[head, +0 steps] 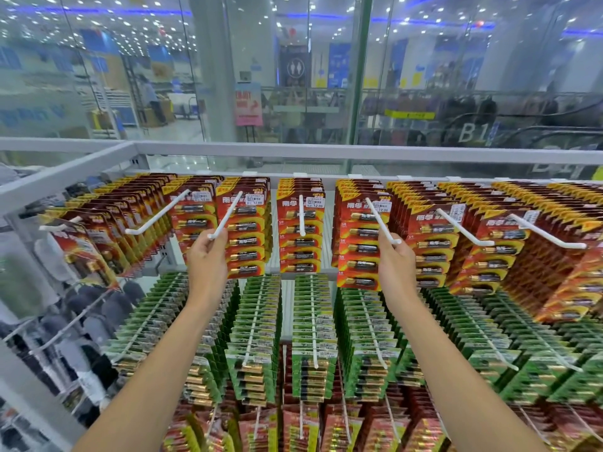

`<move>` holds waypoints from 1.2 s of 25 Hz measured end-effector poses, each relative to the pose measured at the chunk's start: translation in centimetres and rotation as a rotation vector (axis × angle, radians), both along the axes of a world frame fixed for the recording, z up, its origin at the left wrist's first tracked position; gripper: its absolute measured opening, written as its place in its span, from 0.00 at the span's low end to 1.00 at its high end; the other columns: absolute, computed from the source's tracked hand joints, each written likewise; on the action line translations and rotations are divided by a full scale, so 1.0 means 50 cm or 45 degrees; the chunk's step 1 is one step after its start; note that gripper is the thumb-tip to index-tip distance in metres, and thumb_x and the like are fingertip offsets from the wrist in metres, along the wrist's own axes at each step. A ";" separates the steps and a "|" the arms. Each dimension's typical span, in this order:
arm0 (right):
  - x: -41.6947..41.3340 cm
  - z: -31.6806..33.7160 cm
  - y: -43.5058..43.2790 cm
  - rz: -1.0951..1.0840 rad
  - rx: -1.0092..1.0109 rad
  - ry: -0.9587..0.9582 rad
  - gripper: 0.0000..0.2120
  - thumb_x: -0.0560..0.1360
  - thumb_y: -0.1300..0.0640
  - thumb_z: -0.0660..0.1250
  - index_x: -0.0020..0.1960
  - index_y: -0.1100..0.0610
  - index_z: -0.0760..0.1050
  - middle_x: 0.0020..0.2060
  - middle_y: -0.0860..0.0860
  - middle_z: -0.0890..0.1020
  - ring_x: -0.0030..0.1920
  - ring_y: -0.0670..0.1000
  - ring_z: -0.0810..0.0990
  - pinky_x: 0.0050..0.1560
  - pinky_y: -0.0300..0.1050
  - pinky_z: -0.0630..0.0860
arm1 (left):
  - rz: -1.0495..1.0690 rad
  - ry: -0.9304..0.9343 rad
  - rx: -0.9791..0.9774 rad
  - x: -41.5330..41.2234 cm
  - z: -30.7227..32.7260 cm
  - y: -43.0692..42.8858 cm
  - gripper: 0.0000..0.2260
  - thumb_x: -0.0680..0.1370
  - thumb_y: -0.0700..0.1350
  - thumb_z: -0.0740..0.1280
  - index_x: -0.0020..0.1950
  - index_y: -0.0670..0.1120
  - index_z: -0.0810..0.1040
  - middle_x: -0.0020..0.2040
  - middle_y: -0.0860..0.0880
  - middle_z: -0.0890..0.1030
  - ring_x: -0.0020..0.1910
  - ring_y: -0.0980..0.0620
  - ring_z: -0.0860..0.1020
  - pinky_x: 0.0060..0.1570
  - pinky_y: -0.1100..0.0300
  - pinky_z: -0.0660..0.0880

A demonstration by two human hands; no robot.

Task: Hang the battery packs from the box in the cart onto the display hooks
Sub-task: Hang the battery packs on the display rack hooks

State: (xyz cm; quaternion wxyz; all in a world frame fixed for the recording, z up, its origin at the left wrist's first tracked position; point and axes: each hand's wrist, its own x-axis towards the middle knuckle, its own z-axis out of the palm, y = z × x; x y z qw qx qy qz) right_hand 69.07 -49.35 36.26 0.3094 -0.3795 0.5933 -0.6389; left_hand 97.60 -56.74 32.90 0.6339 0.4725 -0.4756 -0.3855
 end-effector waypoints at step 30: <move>-0.220 -0.346 0.778 -1.031 0.344 -0.448 0.09 0.73 0.47 0.76 0.51 0.50 0.86 0.45 0.49 0.88 0.52 0.57 0.84 0.49 0.46 0.76 | -1.274 -0.071 0.744 -0.522 -0.283 0.530 0.09 0.84 0.40 0.62 0.55 0.42 0.82 0.44 0.48 0.89 0.38 0.55 0.87 0.36 0.66 0.81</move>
